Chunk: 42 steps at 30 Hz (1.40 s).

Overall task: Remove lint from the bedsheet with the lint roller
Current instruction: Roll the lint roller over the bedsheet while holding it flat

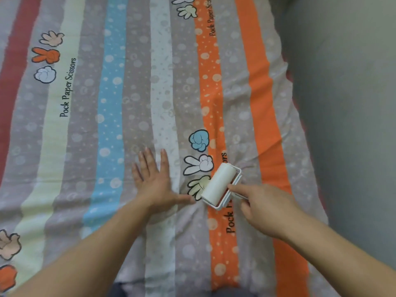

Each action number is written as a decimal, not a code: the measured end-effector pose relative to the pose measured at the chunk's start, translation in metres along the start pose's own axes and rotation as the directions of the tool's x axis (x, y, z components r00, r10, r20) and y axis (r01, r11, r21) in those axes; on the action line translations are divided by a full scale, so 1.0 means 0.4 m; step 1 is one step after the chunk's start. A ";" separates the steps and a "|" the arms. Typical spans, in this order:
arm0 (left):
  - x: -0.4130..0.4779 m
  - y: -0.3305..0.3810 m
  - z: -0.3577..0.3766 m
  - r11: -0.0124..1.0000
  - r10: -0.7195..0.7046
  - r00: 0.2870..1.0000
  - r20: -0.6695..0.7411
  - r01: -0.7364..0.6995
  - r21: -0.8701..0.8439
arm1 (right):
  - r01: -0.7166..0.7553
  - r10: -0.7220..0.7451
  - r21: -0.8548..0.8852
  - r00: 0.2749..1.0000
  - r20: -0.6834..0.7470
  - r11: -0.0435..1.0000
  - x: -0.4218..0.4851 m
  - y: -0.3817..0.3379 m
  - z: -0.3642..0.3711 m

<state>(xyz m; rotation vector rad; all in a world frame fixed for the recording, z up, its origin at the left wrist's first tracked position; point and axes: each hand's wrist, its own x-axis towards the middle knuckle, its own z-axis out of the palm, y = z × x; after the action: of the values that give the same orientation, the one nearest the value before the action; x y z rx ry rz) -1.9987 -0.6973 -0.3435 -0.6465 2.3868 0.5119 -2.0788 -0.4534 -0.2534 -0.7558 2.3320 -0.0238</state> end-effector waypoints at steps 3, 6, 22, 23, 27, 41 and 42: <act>-0.005 0.017 -0.007 0.999 -0.035 0.999 0.012 0.036 -0.007 | 0.048 -0.050 0.021 0.996 0.072 0.999 -0.037 0.056 -0.037; 0.002 0.053 -0.015 0.998 -0.063 0.998 0.028 0.064 -0.029 | 0.052 -0.073 0.128 0.984 0.164 0.990 -0.057 0.108 -0.126; 0.053 -0.001 -0.043 0.964 -0.039 0.949 -0.313 -0.047 -0.261 | 0.035 -0.009 0.160 0.987 -0.160 0.986 0.354 -0.099 -0.145; 0.069 -0.002 -0.043 0.977 -0.034 0.959 -0.281 -0.027 -0.211 | 0.021 0.001 0.158 0.990 -0.140 0.987 0.364 -0.097 -0.131; 0.089 0.024 -0.036 0.991 0.001 0.984 -0.175 -0.023 -0.128 | -0.011 0.025 0.107 0.992 -0.127 0.994 0.340 -0.061 -0.117; 0.103 0.087 -0.039 0.994 0.084 0.990 -0.115 -0.091 -0.058 | -0.157 0.156 -0.083 0.988 -0.010 0.984 0.098 0.099 -0.088; 0.104 0.095 -0.037 0.995 0.077 0.990 -0.115 -0.083 -0.047 | -0.154 0.154 -0.080 0.988 -0.011 0.985 0.085 0.113 -0.085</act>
<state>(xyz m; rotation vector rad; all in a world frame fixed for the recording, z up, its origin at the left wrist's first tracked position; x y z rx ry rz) -2.0554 -0.6876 -0.3516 -0.6188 2.5216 0.5875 -2.1432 -0.4398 -0.2571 -0.6124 2.4015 0.1376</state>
